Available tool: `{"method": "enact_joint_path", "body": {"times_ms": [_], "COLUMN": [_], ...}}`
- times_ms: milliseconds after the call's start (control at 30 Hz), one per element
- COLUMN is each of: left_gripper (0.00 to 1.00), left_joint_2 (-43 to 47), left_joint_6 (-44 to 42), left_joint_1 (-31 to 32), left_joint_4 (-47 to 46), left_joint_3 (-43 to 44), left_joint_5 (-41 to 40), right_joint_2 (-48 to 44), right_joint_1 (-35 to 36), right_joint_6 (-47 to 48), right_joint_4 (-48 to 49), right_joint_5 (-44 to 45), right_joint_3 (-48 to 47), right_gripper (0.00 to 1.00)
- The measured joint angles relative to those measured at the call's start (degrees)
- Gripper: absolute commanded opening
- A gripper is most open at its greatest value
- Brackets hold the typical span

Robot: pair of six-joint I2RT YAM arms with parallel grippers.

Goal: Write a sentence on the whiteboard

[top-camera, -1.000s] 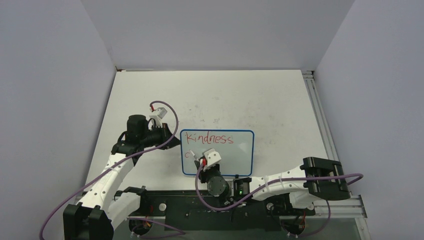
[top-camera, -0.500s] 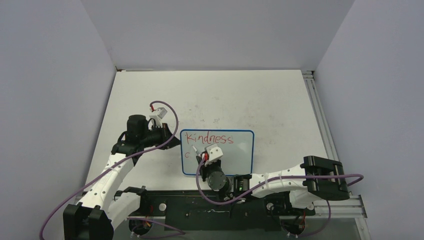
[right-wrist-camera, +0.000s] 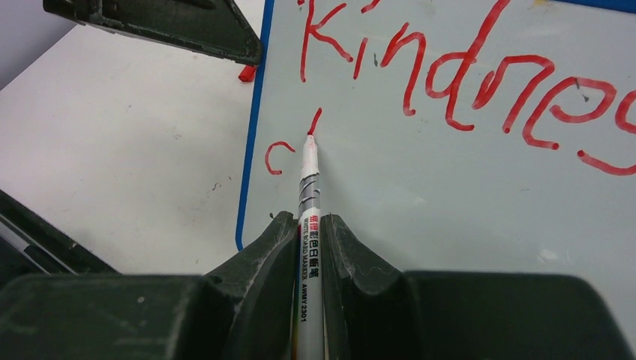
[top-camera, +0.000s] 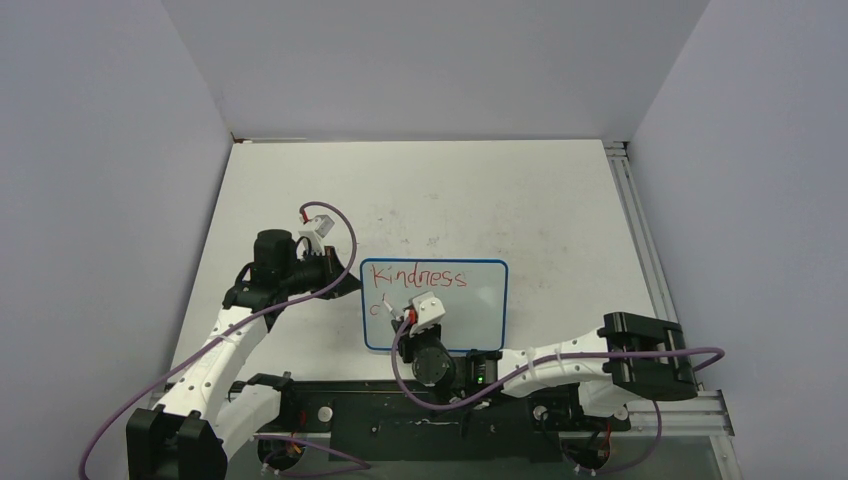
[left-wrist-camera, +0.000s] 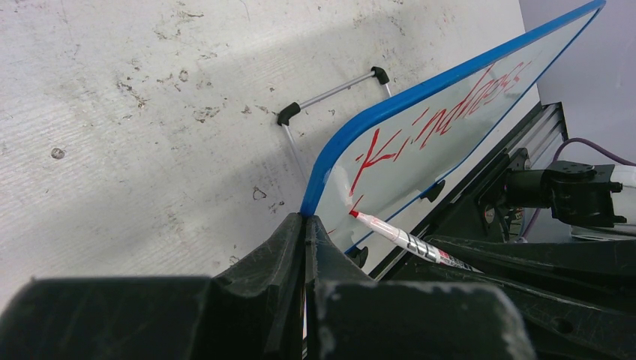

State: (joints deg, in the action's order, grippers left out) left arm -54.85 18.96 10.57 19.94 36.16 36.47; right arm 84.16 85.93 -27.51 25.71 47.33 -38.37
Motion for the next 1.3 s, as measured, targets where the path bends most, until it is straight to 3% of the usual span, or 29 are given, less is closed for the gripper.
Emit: {"method": "enact_joint_path", "body": {"times_ms": [567, 1300], "left_gripper": [0.0, 0.0], "left_joint_2": [0.0, 0.0], "left_joint_6": [0.0, 0.0], "left_joint_1": [0.07, 0.15], "left_joint_4": [0.02, 0.02], "left_joint_3": [0.0, 0.0], "left_joint_5": [-0.07, -0.26], "right_joint_2": [2.75, 2.73], "right_joint_1": [3.06, 2.89], "right_joint_6": [-5.11, -3.17], "right_joint_4": [-3.5, -1.73], "right_joint_5": [-1.68, 0.55], "right_joint_3": [0.52, 0.52], "right_gripper": [0.05, 0.05]}}
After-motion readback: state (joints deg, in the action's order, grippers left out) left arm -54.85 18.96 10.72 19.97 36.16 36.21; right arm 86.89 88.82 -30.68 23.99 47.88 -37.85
